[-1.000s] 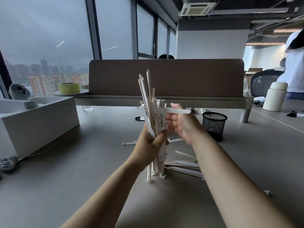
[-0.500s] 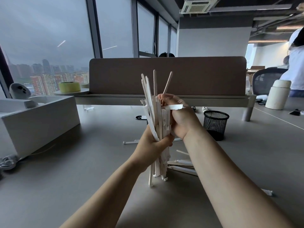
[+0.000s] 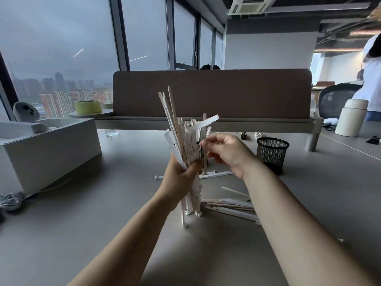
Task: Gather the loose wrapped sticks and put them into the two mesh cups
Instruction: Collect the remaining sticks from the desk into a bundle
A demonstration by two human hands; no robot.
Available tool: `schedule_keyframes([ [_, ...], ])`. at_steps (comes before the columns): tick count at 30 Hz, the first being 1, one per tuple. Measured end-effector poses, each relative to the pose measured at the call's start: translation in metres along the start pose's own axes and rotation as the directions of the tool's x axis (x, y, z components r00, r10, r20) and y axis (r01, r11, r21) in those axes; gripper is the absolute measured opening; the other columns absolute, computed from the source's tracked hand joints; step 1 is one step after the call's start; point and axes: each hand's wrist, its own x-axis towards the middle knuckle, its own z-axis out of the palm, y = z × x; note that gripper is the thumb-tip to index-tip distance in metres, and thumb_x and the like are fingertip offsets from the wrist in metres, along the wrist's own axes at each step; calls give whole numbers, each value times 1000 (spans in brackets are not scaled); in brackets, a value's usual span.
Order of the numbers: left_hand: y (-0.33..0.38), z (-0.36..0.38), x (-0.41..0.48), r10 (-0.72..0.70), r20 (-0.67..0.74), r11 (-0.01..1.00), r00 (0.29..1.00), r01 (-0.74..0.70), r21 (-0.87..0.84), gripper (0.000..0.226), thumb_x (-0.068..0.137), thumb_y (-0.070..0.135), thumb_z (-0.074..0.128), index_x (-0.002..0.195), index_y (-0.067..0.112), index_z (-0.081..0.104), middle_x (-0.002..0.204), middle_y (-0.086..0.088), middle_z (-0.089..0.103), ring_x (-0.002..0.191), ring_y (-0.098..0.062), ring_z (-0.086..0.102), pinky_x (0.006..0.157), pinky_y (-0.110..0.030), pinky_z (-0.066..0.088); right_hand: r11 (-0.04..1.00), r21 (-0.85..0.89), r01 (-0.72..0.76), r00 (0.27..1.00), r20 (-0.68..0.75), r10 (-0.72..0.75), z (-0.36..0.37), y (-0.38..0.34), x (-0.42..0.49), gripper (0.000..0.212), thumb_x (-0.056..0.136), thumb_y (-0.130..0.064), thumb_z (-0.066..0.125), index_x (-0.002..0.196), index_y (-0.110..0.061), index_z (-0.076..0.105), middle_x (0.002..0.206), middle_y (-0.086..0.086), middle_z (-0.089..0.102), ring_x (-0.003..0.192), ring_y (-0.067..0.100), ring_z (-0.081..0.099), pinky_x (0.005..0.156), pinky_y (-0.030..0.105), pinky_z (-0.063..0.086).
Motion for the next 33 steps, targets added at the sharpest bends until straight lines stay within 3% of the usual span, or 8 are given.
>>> schedule_keyframes([
  [4,4,-2,0,-5,63,999,998,8,-42,26,92,-3,50,115,5,60,98,-3,69,90,-3,67,77,-15,52,998,-69,17,988,155,-6,2,1,-4,18,83,3,65,78,-14,63,74,6,62,60,11,64,66,24,57],
  [7,2,-3,1,-17,92,999,996,21,-42,32,89,-5,54,120,2,59,113,-14,68,105,-18,67,89,-26,54,992,-120,36,979,202,-11,-4,-3,-5,16,82,5,66,78,-11,64,74,10,64,59,12,66,64,23,59],
  [11,0,-3,0,-32,59,999,998,32,-11,28,87,-5,57,115,0,59,92,-8,67,79,-9,65,71,-21,54,978,-198,67,981,193,-28,-6,-11,-8,13,79,3,69,83,-9,67,78,10,68,64,15,66,67,27,59],
  [14,0,-1,0,-51,25,999,998,51,6,24,88,1,60,112,0,57,82,-5,63,72,-9,61,64,-17,52,931,-303,204,979,75,-190,-3,-18,-7,16,76,-9,73,87,-19,67,81,-3,66,70,8,59,71,25,53],
  [19,-1,0,0,-87,7,996,996,87,14,31,87,5,61,117,4,52,94,-16,63,78,-15,62,67,-18,55,934,-172,312,950,27,-312,1,-19,-7,29,71,-45,75,86,-22,67,87,-2,70,83,15,64,80,34,53],
  [26,-4,0,1,-107,23,994,994,106,7,43,80,5,70,119,9,53,103,-14,65,90,-17,63,73,-22,55,865,-170,471,863,-116,-492,8,-21,-6,8,89,-27,65,82,-23,67,69,-13,66,67,1,59,68,23,47],
  [30,-4,1,-1,-128,25,991,991,127,51,37,79,5,71,113,9,60,93,-2,68,85,-9,64,68,-14,51,852,69,518,851,-143,-506,9,-31,-9,10,96,-22,52,89,-18,58,86,-3,72,82,9,68,72,22,52],
  [33,1,3,-5,-182,26,983,983,181,37,23,86,10,65,108,9,63,84,3,66,67,5,63,56,-6,47,817,218,534,843,-212,-494,7,-41,-16,13,99,-18,45,90,-15,54,82,-2,75,80,14,72,68,20,53],
])
